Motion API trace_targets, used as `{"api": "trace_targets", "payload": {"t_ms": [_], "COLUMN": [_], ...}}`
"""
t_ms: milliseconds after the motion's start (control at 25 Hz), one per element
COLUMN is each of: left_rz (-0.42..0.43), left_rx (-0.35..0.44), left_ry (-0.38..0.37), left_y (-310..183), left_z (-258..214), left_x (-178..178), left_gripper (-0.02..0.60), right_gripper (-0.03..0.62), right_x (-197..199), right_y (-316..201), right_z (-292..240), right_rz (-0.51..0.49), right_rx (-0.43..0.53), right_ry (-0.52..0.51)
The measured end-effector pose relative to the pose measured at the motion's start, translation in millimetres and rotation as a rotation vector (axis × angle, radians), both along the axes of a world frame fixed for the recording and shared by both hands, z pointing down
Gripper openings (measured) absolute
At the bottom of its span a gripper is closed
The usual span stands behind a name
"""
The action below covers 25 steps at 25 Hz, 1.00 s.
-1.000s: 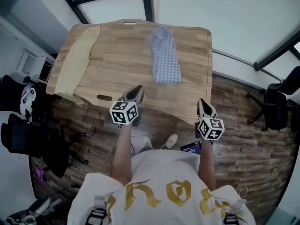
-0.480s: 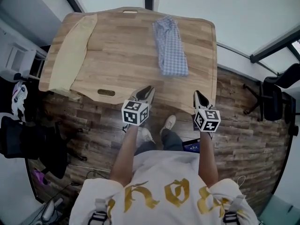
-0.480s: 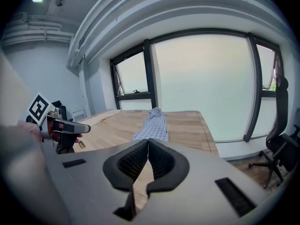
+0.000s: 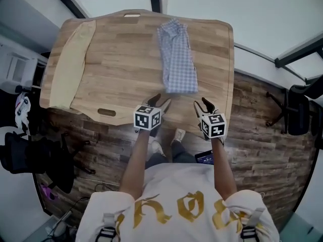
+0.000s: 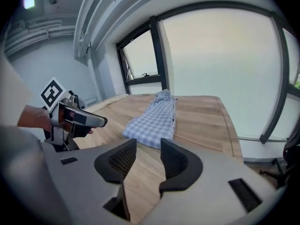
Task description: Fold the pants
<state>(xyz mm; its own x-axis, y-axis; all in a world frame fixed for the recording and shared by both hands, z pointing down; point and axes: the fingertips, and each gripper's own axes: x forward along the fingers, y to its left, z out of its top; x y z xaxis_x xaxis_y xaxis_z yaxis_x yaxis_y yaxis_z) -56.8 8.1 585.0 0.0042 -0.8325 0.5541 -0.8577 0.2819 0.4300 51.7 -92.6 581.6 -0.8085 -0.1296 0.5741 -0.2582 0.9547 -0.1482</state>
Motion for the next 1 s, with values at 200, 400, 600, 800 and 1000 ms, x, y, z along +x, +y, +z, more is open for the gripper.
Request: {"api": "trace_targets", "payload": {"t_ms": [200, 400, 600, 800, 1000], "left_rz": [-0.042, -0.027, -0.068, -0.071, -0.052], "left_rx": [-0.051, -0.143, -0.200, -0.232, -0.196], "left_ry": [0.018, 0.015, -0.009, 0.010, 0.039], "left_y": [-27.1, -36.1, -40.2, -47.4, -47.0], "left_z": [28.7, 52.8, 72.5, 82.1, 70.9], "left_x": [-8.9, -7.9, -19.1, -21.7, -15.1], "left_gripper": [0.252, 0.250, 0.248, 0.122, 0.087], "right_gripper": [0.229, 0.219, 0.219, 0.158, 0.084], "right_x": [-24.5, -33.3, -47.9, -60.4, -61.2], "right_y": [-17.7, -36.9, -44.5, -44.9, -41.4], "right_z": [39.6, 70.3, 88.8, 92.4, 84.4], "right_rz": [-0.084, -0.055, -0.065, -0.112, -0.130], "right_rx": [-0.035, -0.055, -0.090, -0.086, -0.100], "right_ry": [0.064, 0.121, 0.153, 0.172, 0.141]}}
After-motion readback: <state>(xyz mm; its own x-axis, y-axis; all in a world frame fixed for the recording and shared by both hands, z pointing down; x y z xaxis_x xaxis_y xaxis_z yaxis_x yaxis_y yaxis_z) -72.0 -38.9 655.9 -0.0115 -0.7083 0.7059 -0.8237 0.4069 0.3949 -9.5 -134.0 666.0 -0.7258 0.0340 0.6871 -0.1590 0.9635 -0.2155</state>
